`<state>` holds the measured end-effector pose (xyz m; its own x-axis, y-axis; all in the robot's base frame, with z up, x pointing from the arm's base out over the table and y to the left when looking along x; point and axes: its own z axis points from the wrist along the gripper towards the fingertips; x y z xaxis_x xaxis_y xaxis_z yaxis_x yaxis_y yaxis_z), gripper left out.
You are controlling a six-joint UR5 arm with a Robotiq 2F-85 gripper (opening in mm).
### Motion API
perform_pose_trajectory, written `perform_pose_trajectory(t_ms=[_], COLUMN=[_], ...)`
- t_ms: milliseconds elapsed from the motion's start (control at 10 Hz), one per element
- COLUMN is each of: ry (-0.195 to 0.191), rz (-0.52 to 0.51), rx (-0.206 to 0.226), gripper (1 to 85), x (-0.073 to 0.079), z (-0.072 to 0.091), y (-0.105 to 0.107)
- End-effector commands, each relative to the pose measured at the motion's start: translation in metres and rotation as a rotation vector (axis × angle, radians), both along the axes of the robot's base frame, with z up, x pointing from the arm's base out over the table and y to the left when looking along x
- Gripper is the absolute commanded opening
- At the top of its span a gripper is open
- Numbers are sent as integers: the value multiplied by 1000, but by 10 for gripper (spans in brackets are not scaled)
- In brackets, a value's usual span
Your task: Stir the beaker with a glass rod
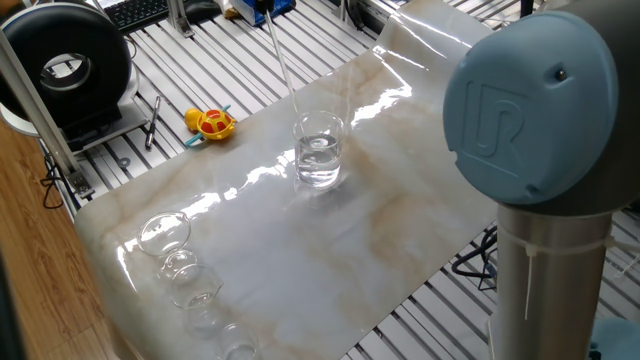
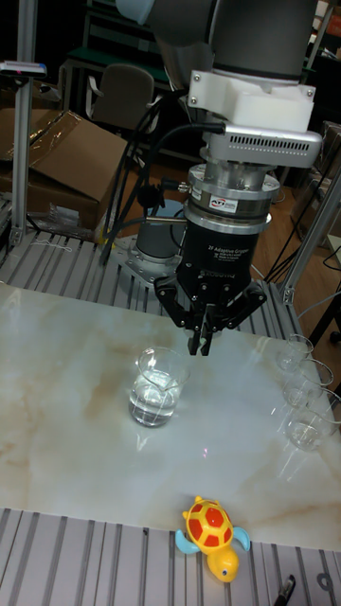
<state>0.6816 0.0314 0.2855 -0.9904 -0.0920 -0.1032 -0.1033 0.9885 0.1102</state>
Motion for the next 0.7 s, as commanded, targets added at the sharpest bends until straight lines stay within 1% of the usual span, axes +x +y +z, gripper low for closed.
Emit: perform_pose_trajectory(t_ms=[0, 100, 300, 400, 600], ry=[-17, -17, -17, -13, -19], rz=[6, 11, 25, 16, 18], rx=[13, 6, -21, -9, -7], gripper=[10, 10, 10, 10, 10], x=[4, 4, 4, 1, 0], z=[1, 1, 0, 0, 0], y=[4, 2, -5, -4, -4])
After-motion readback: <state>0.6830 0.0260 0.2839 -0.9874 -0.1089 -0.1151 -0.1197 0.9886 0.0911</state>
